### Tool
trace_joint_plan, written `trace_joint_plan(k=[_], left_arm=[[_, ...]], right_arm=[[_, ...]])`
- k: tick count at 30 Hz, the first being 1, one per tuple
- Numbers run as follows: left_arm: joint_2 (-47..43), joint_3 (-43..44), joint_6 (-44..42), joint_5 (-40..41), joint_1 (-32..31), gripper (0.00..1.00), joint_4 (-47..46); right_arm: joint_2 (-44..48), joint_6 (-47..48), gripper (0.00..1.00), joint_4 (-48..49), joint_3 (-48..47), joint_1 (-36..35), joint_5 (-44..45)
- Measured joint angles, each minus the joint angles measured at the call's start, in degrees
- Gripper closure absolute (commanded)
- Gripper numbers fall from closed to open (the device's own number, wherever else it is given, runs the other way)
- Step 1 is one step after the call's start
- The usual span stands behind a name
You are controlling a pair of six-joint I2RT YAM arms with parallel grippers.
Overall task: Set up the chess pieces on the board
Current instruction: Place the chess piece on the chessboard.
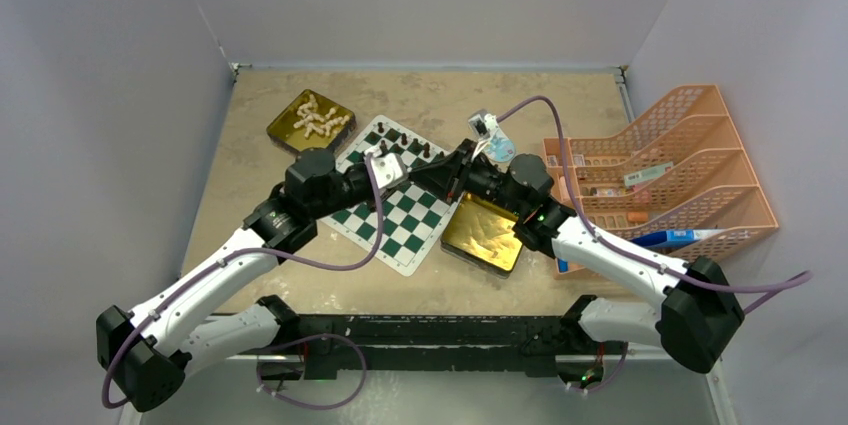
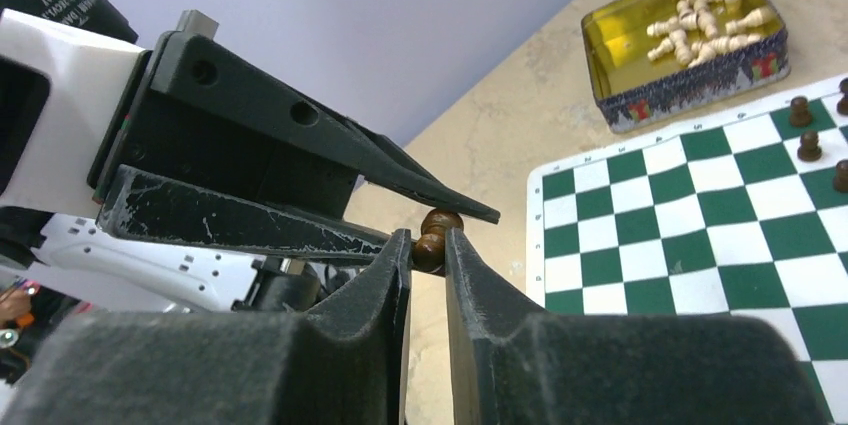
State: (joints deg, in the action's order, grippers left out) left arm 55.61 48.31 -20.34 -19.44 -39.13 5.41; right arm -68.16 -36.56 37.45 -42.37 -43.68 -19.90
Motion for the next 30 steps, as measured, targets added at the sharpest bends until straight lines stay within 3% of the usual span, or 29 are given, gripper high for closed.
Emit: trace_joint_plan(k=[12, 17, 19, 23, 30], left_arm=[[1.40, 0.15, 11.50, 1.97, 0.11, 0.99, -3.39], [1.81, 0.17, 12.85, 2.36, 0.11, 0.57, -3.30], [1.81, 0.17, 13.20, 3.23, 0.13, 0.46, -3.13], [1.44, 0.17, 14.58, 5.01, 0.11, 0.36, -3.19], [-1.51, 0.17, 15.69, 10.21, 0.37, 0.31, 1.05]], right_arm=[[-0.15, 0.24, 0.93, 1.44, -0.07, 0.13, 2.16], [-0.20, 0.22, 0.94, 0.07, -0.33, 0.07, 3.78], [-0.24, 0.81, 0.94, -2.08, -1.53, -0.26, 4.31], [-2.43, 3.74, 0.94, -7.80, -6.54, -1.01, 7.37], [-11.98, 10.43, 0.94, -17.46, -17.77, -0.66, 15.54]])
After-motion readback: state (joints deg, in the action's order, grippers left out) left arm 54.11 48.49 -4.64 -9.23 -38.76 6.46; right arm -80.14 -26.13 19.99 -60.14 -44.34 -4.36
